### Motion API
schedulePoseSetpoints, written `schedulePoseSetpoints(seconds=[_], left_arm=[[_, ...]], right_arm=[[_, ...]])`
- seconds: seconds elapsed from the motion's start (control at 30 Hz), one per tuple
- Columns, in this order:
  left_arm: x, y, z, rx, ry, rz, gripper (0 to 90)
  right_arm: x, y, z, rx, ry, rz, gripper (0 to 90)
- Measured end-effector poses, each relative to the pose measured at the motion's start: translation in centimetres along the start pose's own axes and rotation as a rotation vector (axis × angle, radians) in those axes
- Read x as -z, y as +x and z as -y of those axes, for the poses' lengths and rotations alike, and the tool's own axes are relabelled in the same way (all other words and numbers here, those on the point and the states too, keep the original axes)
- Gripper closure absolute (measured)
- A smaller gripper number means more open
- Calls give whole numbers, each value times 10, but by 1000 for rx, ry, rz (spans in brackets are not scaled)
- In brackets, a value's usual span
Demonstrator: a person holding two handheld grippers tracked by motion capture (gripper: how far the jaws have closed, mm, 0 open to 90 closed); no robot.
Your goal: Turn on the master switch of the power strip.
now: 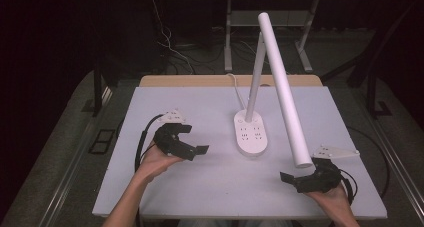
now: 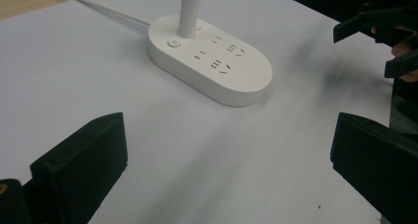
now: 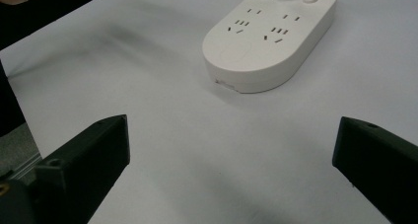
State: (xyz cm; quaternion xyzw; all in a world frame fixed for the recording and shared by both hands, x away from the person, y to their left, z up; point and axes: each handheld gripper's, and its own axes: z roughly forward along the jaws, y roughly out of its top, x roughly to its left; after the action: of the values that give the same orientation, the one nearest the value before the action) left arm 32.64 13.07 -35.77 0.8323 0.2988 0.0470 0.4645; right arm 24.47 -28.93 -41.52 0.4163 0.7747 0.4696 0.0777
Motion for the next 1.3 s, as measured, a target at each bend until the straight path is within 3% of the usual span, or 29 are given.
schedulePoseSetpoints(seconds=[0.57,1.3], left_arm=[[-16,4,-34,-56,50,4,5],[-52,10,-54,-98,139,22,13]], right_arm=[[0,0,1,-6,8,-3,5],[1,-2,1,2,11,3,5]])
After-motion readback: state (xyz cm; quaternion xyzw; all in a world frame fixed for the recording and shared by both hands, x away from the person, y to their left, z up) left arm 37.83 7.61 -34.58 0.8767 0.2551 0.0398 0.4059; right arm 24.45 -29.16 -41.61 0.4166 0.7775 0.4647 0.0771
